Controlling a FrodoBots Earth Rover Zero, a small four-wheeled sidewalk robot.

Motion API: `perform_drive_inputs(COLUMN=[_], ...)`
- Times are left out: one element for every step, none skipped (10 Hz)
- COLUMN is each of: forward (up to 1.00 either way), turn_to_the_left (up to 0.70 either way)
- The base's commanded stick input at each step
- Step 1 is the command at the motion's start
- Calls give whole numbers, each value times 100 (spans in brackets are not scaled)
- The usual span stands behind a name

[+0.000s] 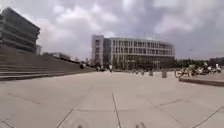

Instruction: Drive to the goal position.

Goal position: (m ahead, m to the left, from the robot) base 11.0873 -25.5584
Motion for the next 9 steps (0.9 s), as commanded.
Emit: perform_drive_inputs(forward=[70,70,70,70,70,70,70,70,70], turn_to_the_left=[0,0,0,0,0,0,0,0,0])
